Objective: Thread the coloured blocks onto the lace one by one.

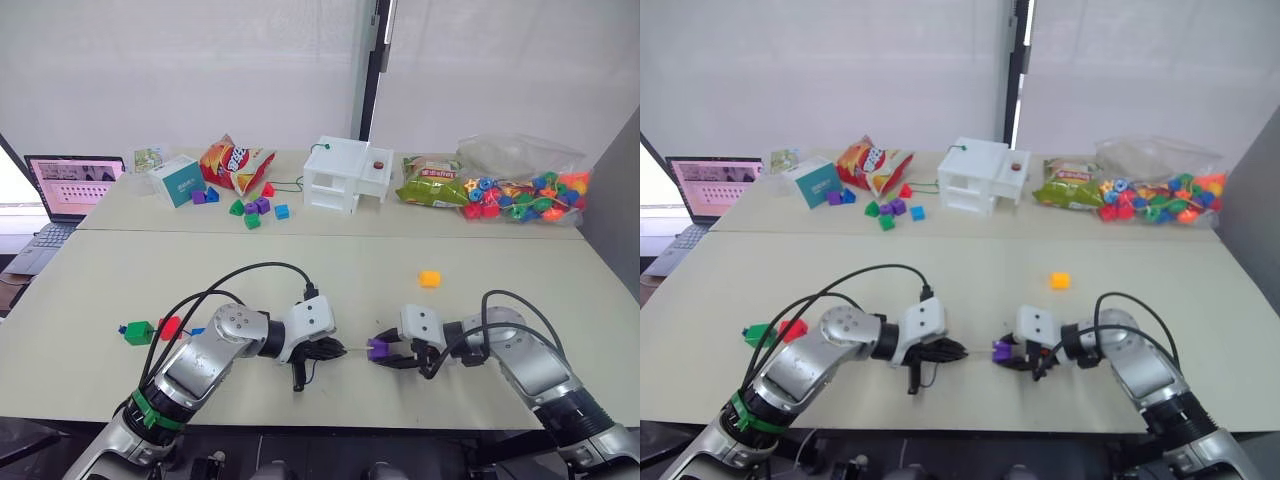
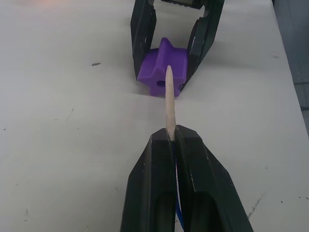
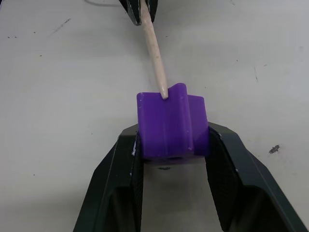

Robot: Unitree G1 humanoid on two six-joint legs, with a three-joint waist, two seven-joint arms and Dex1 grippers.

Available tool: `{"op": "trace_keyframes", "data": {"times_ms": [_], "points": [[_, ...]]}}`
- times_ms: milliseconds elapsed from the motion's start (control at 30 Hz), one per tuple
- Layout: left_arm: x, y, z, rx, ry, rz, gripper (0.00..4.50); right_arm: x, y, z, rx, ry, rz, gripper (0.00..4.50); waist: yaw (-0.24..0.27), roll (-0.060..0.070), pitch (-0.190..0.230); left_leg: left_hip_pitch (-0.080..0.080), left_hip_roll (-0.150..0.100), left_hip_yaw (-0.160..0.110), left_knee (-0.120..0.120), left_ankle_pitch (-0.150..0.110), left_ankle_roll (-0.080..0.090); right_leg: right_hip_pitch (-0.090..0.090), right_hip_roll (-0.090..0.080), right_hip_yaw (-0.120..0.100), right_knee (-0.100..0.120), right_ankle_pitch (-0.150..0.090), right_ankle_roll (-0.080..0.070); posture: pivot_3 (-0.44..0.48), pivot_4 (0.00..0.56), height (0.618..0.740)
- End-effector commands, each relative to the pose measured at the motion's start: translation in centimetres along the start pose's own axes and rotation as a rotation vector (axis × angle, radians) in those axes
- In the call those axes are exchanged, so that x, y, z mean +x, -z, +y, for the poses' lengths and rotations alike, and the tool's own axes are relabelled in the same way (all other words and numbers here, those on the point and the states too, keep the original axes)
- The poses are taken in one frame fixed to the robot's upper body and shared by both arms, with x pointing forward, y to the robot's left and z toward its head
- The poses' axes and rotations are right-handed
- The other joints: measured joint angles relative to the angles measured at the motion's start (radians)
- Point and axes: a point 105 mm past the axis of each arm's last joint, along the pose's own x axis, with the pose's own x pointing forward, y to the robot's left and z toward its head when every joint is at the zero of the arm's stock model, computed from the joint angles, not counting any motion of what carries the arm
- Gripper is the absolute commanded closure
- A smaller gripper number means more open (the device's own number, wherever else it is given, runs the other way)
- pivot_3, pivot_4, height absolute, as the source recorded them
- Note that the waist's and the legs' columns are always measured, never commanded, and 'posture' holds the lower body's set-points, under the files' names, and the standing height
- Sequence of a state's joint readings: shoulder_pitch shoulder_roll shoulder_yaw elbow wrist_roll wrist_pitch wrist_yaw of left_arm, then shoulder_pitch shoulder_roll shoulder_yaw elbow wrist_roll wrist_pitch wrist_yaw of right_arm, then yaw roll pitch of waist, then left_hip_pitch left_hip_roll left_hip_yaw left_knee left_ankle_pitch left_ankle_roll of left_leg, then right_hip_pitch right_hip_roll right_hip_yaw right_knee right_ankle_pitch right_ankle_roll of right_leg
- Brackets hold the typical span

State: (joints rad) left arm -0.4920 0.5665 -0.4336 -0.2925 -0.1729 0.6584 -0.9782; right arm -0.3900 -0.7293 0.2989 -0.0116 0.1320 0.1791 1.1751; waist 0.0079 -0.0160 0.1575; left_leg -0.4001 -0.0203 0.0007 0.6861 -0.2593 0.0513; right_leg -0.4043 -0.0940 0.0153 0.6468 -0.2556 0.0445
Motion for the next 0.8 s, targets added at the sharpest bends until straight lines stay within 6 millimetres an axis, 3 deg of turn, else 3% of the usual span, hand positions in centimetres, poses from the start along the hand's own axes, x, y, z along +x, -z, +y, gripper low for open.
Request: {"op": "trace_keyframes", "data": {"times_ms": [33, 800], "points": [[-0.4, -0.1, 0.5, 0.031, -0.022, 0.025, 4.50, -0.3, 0.2, 0.1, 0.004, 0.012, 0.027, 3.22, 0.000, 0.000, 0.000, 0.000, 0.000, 0.000, 0.000, 0.000, 0.000, 0.000, 0.000, 0.000, 0.000, 0.000, 0.000, 0.000, 0.150, 0.740], [0.7, -1.2, -0.2, 0.042, 0.024, -0.002, 4.50, -0.5, -0.3, 0.6, 0.014, 0.017, 0.053, 3.22, 0.003, 0.000, 0.000, 0.000, 0.000, 0.000, 0.000, 0.000, 0.000, 0.000, 0.000, 0.000, 0.000, 0.000, 0.000, 0.000, 0.150, 0.740]]}}
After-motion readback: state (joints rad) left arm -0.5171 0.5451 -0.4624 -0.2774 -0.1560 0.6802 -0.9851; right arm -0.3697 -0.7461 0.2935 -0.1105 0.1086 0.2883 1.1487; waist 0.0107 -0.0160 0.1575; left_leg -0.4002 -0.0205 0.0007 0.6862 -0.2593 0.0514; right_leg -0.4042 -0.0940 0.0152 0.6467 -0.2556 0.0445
